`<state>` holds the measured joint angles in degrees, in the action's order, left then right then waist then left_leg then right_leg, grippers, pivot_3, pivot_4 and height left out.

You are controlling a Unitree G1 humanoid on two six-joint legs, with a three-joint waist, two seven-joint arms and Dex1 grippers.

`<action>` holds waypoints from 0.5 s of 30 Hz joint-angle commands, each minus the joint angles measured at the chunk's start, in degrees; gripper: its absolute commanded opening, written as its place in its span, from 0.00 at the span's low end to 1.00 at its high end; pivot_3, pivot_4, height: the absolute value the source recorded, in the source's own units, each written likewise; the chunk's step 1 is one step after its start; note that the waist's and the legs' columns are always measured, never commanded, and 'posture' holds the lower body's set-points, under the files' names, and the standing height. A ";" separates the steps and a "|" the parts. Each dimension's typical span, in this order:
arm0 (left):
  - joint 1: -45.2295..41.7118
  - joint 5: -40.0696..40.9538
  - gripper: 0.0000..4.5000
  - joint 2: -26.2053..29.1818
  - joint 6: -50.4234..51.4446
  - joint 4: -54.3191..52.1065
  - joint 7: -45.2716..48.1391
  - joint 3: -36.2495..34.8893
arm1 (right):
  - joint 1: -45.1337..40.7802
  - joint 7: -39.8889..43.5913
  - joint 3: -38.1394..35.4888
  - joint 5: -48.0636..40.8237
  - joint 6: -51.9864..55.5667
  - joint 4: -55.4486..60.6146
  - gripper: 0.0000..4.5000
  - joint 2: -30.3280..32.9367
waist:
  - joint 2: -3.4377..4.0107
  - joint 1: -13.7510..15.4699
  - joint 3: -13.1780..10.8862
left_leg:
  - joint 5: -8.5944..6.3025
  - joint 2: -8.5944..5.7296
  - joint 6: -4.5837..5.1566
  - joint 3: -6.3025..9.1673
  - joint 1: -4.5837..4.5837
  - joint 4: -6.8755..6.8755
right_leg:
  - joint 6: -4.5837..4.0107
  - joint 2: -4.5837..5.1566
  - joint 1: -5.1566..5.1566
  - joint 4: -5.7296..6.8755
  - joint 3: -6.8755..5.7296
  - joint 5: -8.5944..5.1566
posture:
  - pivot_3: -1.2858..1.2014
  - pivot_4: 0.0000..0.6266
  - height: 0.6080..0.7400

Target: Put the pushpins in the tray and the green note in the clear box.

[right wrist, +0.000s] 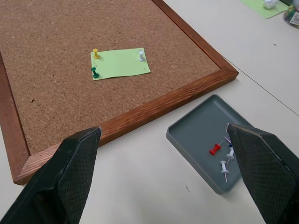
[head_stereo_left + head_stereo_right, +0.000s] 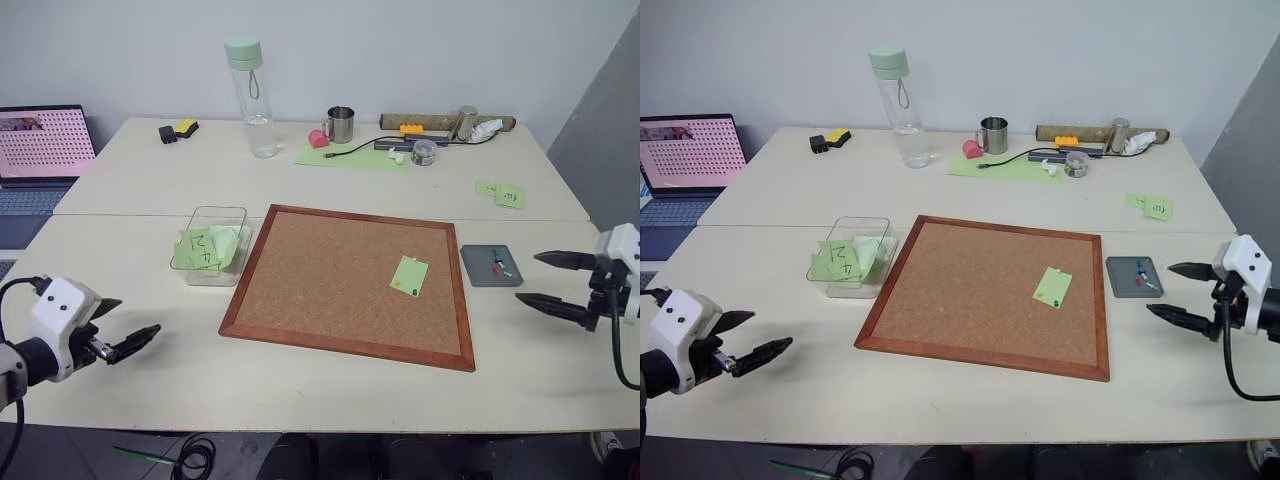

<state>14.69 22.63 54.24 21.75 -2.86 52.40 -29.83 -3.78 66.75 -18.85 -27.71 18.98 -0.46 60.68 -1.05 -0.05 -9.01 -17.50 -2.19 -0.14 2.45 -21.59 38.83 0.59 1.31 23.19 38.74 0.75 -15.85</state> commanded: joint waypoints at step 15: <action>-1.95 -1.30 1.00 1.18 -2.19 -0.04 1.73 -2.44 | -2.69 0.82 -0.90 1.15 -2.18 -0.92 1.00 -0.01 | 0.00 0.02 0.00 | 0.00 0.00 0.00 0.00 0.00 0.00 | 0.00 0.00 0.00 0.00 -0.01 0.00 | 0.52 0.24 1.00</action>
<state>13.38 21.89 54.33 20.84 -2.71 53.66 -31.18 -5.65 67.38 -18.84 -26.92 17.72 -1.47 60.31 -1.04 -0.03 -9.01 -17.50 -2.19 -0.15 2.45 -21.59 38.83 0.59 1.32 23.19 38.74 0.74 -15.85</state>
